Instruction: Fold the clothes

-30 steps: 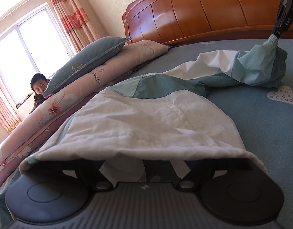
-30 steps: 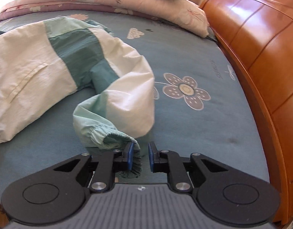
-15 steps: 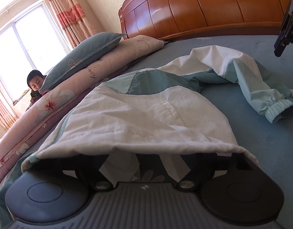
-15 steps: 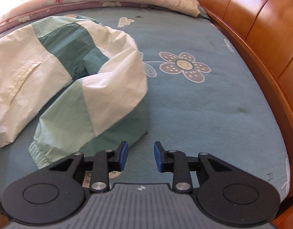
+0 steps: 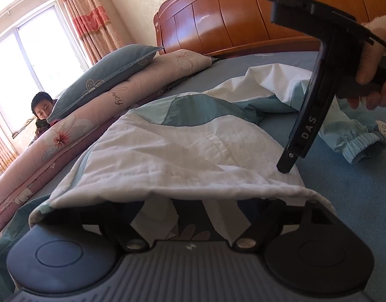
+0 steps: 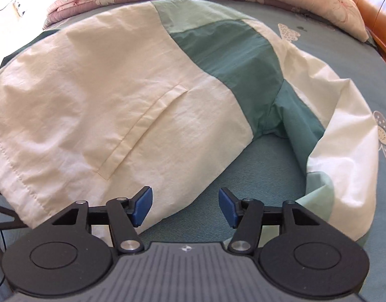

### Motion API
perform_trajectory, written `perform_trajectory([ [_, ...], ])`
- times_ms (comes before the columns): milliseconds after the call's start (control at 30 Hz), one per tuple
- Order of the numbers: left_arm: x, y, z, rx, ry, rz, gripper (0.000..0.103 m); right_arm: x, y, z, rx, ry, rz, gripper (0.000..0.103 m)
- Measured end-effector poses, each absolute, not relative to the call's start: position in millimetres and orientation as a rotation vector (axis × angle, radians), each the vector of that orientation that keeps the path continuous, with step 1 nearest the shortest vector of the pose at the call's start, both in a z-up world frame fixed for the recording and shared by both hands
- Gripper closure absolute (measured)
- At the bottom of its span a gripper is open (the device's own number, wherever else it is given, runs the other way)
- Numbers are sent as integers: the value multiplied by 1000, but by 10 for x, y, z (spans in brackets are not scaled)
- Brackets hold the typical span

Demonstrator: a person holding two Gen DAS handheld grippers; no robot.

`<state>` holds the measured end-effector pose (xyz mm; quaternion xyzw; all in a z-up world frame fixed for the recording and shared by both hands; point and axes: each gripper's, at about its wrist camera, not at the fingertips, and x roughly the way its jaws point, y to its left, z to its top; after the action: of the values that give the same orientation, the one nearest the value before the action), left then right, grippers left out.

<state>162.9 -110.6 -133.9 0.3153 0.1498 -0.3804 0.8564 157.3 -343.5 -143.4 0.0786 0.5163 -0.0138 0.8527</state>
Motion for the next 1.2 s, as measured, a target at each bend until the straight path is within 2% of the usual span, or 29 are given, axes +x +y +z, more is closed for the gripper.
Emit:
perform_trajectory([
  [133,1627,-1107,-1335,656,325,-811,22,1657,-3535,-1683,212,1199,-84,38],
  [333,1601,-1156,-1357,658,319,-826,22,1283,-3954,-1501,42,1231,-276,37],
  [600,1598,-1246,-1390,680,332,-826,22,881,-4910,-1338,-28,1215,-561,36],
  [833,1634,-1281,-1410,679,354,-807,22,939,-5512,-1332,-128,1172,-755,34],
  [933,1647,-1284,-1417,682,359,-807,22,888,-5733,-1268,-7,1126,-797,34],
  [1100,1650,-1290,-1432,686,360,-810,22,561,-5791,-842,358,930,-599,33],
  [1200,1649,-1288,-1452,688,361,-812,22,417,-5785,-719,486,873,-496,28],
])
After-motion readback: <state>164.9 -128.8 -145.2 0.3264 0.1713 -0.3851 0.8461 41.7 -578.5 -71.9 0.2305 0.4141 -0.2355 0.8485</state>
